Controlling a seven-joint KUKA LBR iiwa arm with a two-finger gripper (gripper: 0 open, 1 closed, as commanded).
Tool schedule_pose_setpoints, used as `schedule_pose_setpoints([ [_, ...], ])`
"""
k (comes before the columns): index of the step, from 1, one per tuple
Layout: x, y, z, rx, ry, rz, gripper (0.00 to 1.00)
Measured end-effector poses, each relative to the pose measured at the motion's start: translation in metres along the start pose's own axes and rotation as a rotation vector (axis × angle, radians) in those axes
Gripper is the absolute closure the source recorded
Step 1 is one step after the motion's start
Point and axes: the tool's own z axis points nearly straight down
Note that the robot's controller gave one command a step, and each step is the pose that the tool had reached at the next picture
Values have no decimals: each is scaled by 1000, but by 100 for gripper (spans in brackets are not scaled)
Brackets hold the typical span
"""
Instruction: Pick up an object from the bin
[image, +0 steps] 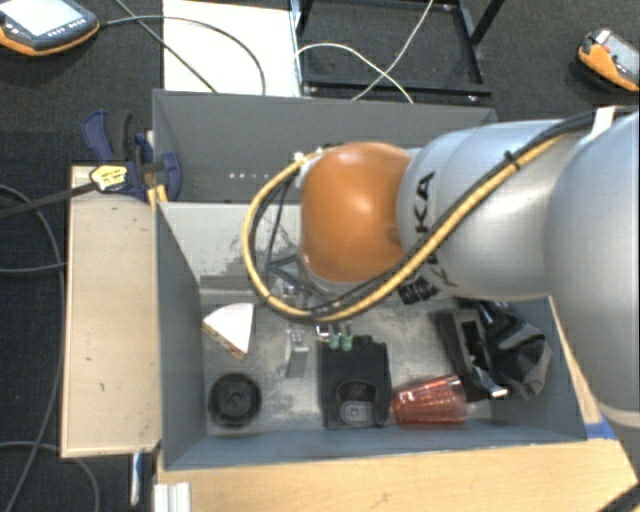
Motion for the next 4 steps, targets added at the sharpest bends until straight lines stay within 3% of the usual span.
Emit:
schedule_pose_setpoints([
  [1, -2, -1, -5, -2, -8, 6, 0],
  [2, -21, -80, 100, 0, 2, -417, 0],
  [3, -12, -105, 32, 0, -11, -503, 0],
  [4, 12, -103, 70, -2, 3, -959, 0],
])
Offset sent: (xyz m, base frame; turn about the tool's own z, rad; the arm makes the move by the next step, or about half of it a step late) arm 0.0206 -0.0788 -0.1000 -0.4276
